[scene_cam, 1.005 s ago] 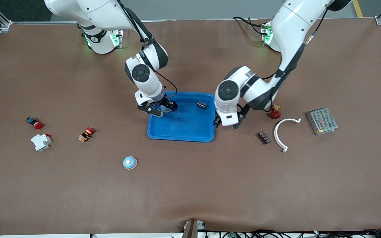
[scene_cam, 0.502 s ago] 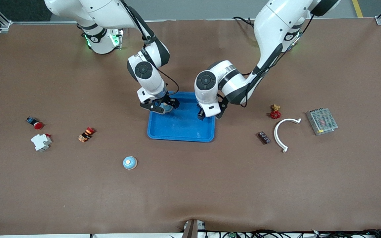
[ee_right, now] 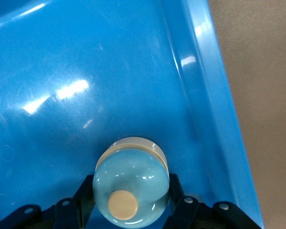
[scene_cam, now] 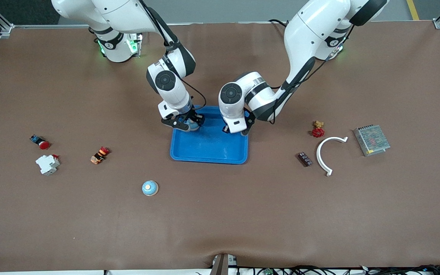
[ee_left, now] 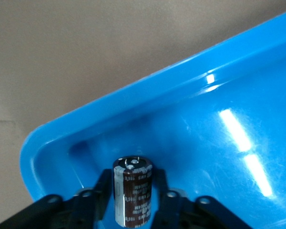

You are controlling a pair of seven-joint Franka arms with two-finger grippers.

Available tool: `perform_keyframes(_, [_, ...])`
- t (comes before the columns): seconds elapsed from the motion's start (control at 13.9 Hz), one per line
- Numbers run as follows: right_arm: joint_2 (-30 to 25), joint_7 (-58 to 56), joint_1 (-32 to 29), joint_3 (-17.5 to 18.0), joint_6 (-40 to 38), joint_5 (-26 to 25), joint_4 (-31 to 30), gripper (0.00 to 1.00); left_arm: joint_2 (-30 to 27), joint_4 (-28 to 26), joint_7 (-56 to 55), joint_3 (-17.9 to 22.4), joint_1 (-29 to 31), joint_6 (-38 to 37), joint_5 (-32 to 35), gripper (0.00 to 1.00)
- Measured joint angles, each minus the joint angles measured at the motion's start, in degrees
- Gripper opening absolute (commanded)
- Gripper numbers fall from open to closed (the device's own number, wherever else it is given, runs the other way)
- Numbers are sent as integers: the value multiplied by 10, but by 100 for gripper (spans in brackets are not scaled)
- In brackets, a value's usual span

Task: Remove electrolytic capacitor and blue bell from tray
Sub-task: 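Grasp the second bell with the right gripper while the left gripper grasps the capacitor, then carry the bell off the tray with the right gripper while the left places the capacitor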

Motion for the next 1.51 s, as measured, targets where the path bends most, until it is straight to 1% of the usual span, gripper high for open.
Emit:
perform_keyframes(0.22, [-1,0,0,-3,0,0,0,0,0,4,1,0,0,0,0,0])
perform_keyframes(0.36, [-10,-1,-1,-5,-12,0,4,0,-3,16,4,2,2,-3,0,0])
perform_keyframes(0.43, [-20,-6,-5,-8,-32,0,7,0,-9,26,14,4,6,-17,1,0])
perform_keyframes(0.57, [-47,-41,-28,-14,-87,-1,14,0,-33,48,61,8,26,-77,1,0])
perform_keyframes(0.79, [-89,-132,-95,-17,-161,-1,19,0,-79,64,165,11,88,-154,1,0])
perform_keyframes(1.0, [-104,-224,-151,-18,-181,-1,18,0,-105,64,277,13,161,-205,2,0])
perform_keyframes(1.22, [-104,-312,-207,-19,-183,-2,9,0,-107,60,362,14,228,-219,2,0])
perform_keyframes(1.51, [-99,-385,-258,-19,-171,-2,3,0,-106,49,488,16,329,-221,15,0])
